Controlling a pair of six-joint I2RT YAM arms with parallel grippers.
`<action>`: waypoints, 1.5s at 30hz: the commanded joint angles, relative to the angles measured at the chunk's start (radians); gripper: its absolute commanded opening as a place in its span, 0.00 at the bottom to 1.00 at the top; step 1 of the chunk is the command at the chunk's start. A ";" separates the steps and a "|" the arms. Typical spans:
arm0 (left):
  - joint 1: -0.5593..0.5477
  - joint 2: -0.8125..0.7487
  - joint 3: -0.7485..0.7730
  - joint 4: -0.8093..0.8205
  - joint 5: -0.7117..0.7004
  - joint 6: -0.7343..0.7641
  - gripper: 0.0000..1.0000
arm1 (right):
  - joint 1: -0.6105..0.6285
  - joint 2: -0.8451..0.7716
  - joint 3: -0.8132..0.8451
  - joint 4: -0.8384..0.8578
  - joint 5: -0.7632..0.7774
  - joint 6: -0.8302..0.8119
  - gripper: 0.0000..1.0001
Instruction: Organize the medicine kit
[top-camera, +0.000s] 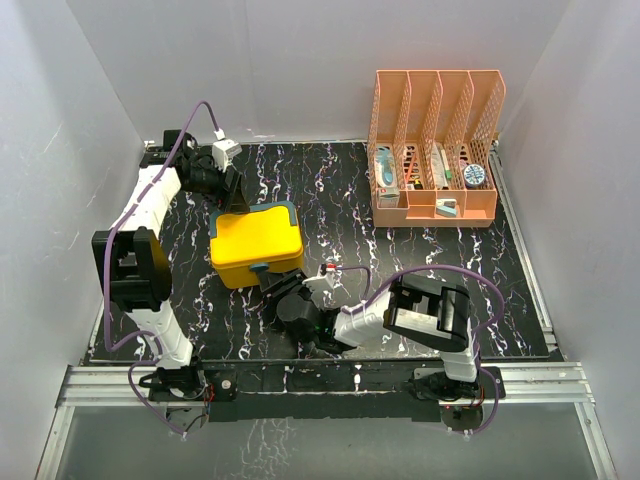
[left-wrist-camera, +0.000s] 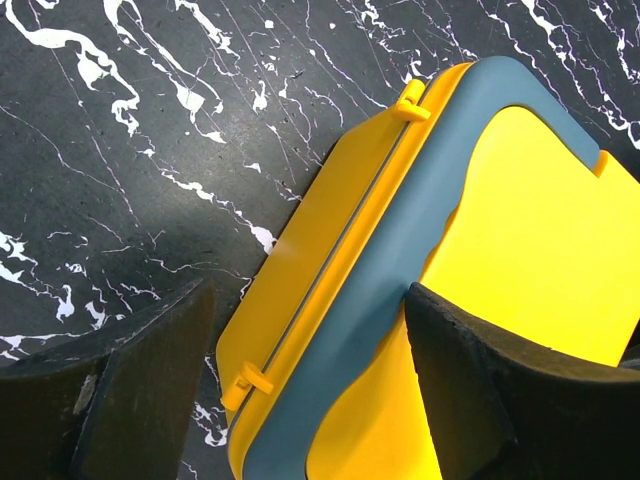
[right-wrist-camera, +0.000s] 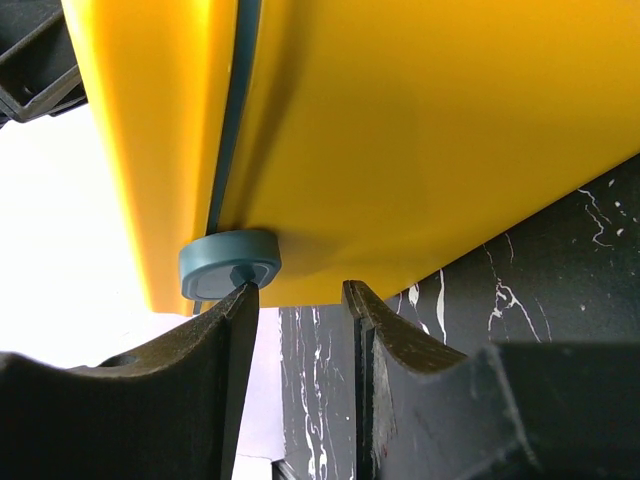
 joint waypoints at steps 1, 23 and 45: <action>-0.004 -0.038 -0.040 -0.091 -0.028 0.051 0.74 | -0.035 0.001 -0.002 0.075 0.042 0.004 0.37; 0.183 0.027 0.346 0.003 -0.009 -0.195 0.78 | 0.068 -0.296 -0.004 -0.203 0.119 -0.356 0.47; 0.296 -0.174 -0.268 0.071 -0.044 -0.106 0.77 | -0.094 -0.736 -0.251 -0.411 0.298 -0.492 0.49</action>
